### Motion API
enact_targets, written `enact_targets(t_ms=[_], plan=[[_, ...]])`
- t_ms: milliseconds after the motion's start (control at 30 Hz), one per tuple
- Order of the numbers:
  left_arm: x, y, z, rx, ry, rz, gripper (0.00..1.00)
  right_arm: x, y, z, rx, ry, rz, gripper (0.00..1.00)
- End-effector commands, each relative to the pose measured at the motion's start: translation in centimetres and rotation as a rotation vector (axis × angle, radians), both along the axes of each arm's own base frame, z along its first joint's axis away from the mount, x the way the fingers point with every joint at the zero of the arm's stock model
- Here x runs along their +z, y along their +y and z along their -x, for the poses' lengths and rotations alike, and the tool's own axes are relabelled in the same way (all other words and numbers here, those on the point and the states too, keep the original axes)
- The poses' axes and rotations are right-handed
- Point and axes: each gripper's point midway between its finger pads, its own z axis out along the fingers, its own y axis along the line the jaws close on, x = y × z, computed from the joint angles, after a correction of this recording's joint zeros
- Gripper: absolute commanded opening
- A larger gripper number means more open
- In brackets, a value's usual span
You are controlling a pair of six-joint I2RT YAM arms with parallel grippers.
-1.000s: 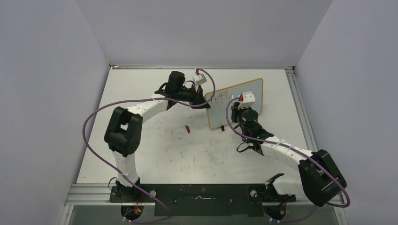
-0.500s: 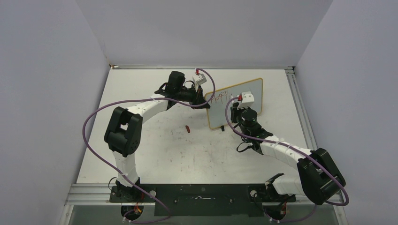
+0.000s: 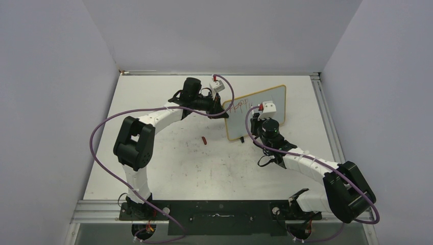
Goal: Write a sentence on the whiteboard
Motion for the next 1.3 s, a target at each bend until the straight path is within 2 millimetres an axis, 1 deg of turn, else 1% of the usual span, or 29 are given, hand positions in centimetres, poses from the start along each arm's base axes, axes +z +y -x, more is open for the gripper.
enact_targets(t_ms=[0,200,333,467,633,867,900,933,1000,1033,1067,1267], plan=[[-1.0,-0.4,2.3,-0.055,0.051,-0.042,0.0,-0.7,0.0,0.1,0.003,0.024,-0.012,0.05],[-1.1,-0.4,2.3,-0.054,0.052,-0.043,0.0,-0.9,0.1,0.2,0.005,0.035,-0.01,0.05],[-1.1,-0.4,2.3,-0.054,0.053,-0.043,0.0,-1.4,-0.1,0.4,0.003,0.049,-0.007,0.05],[-1.1,-0.4,2.3,-0.054,0.053,-0.043,0.0,-1.0,0.0,0.2,0.004,0.041,-0.008,0.05],[-1.1,-0.4,2.3,-0.054,0.052,-0.043,0.0,-0.1,0.0,0.0,0.001,0.007,-0.018,0.05],[-1.1,-0.4,2.3,-0.053,0.051,-0.043,0.0,2.0,0.3,-0.8,0.002,-0.059,-0.026,0.05],[-1.5,-0.1,1.4,-0.007,0.034,-0.072,0.0,2.2,0.3,-1.0,0.0,-0.064,-0.025,0.05],[-1.1,-0.4,2.2,-0.048,0.047,-0.046,0.0,2.4,0.3,-1.2,-0.001,-0.071,-0.025,0.05],[-1.1,-0.4,2.3,-0.053,0.05,-0.043,0.0,2.7,0.4,-1.4,-0.003,-0.077,-0.021,0.05],[-1.0,-0.4,2.3,-0.053,0.05,-0.043,0.0,2.8,1.1,-1.3,0.036,-0.076,-0.028,0.05],[-1.0,-0.4,2.3,-0.054,0.049,-0.042,0.0,3.0,0.5,-1.6,0.001,-0.083,-0.019,0.05],[-1.0,-0.4,2.3,-0.053,0.05,-0.043,0.0,3.2,0.2,-2.0,-0.021,-0.088,-0.011,0.05]])
